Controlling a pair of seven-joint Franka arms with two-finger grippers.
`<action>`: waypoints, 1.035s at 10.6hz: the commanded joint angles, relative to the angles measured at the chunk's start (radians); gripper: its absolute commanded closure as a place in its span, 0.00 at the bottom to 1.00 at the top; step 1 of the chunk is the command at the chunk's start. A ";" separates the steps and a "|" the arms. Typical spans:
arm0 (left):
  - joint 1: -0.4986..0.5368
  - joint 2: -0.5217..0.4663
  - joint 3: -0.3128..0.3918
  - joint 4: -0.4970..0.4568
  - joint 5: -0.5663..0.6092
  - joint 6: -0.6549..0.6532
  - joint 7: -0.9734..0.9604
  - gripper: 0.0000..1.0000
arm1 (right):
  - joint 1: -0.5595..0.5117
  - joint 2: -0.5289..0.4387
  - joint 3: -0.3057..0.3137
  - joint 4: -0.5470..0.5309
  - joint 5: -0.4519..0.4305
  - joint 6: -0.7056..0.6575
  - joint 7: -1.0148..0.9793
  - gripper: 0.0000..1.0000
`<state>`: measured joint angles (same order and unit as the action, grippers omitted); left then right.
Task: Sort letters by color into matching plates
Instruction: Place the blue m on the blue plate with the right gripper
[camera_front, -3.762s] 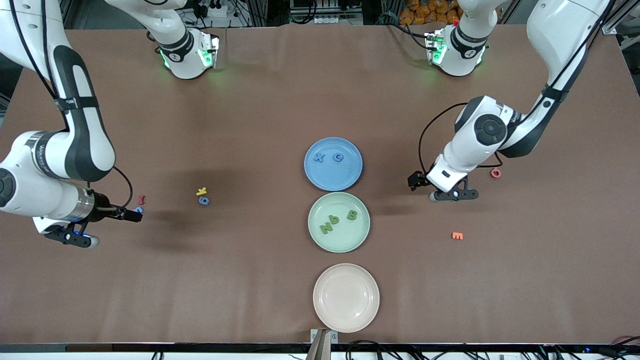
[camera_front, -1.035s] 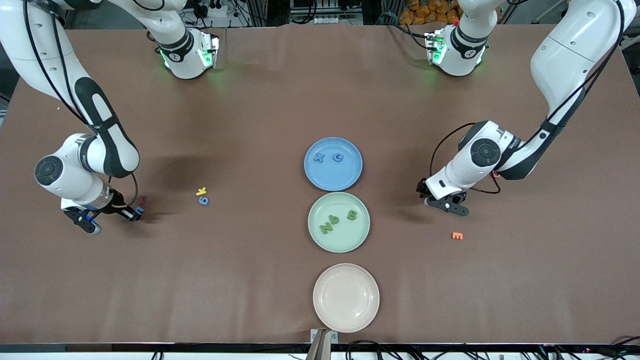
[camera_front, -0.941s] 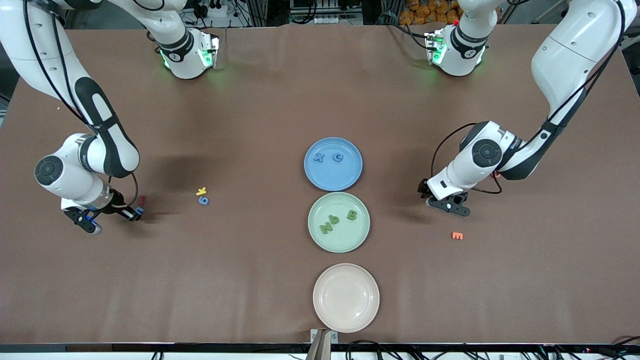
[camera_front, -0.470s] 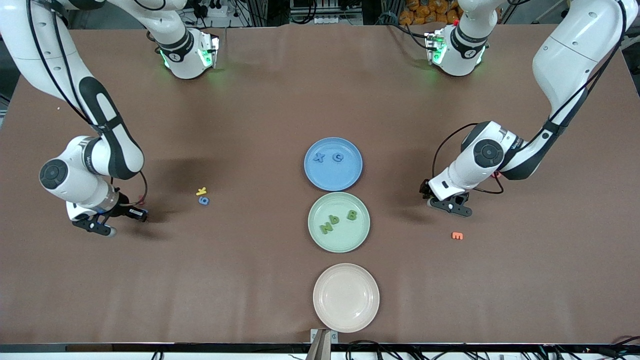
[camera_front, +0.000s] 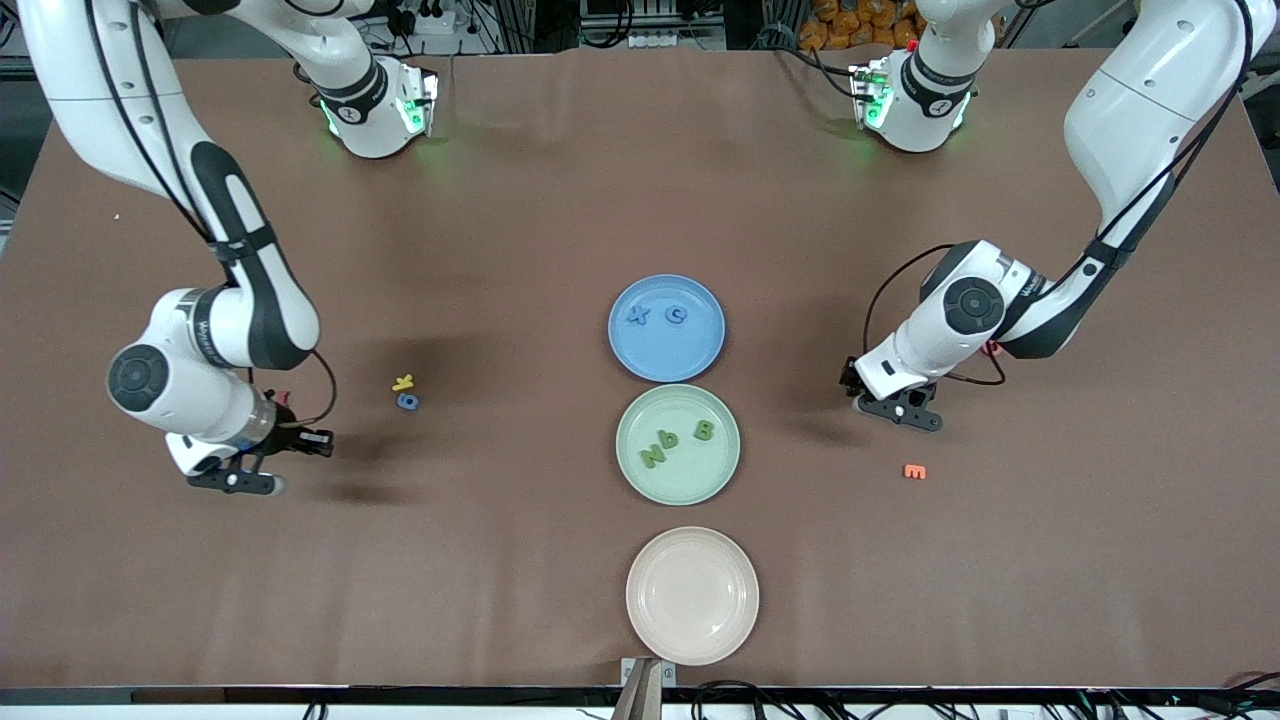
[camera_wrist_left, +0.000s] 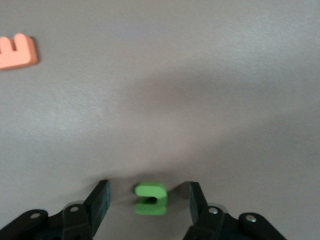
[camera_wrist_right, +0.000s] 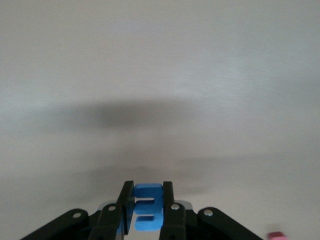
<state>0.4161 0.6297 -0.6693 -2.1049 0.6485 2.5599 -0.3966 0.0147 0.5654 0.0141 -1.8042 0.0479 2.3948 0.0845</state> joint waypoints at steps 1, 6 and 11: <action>0.006 -0.036 -0.041 -0.021 0.028 -0.055 -0.077 0.29 | 0.137 0.011 0.003 0.045 -0.025 -0.040 -0.012 0.81; 0.023 -0.030 -0.038 -0.020 0.030 -0.056 -0.031 0.51 | 0.439 0.021 0.003 0.092 -0.017 -0.100 0.004 0.81; 0.021 -0.016 -0.030 -0.003 0.031 -0.055 -0.018 0.91 | 0.600 0.129 0.064 0.231 -0.016 -0.123 0.006 0.82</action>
<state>0.4313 0.6243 -0.6980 -2.1054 0.6485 2.5111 -0.4152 0.5812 0.6013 0.0476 -1.6863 0.0387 2.2940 0.0898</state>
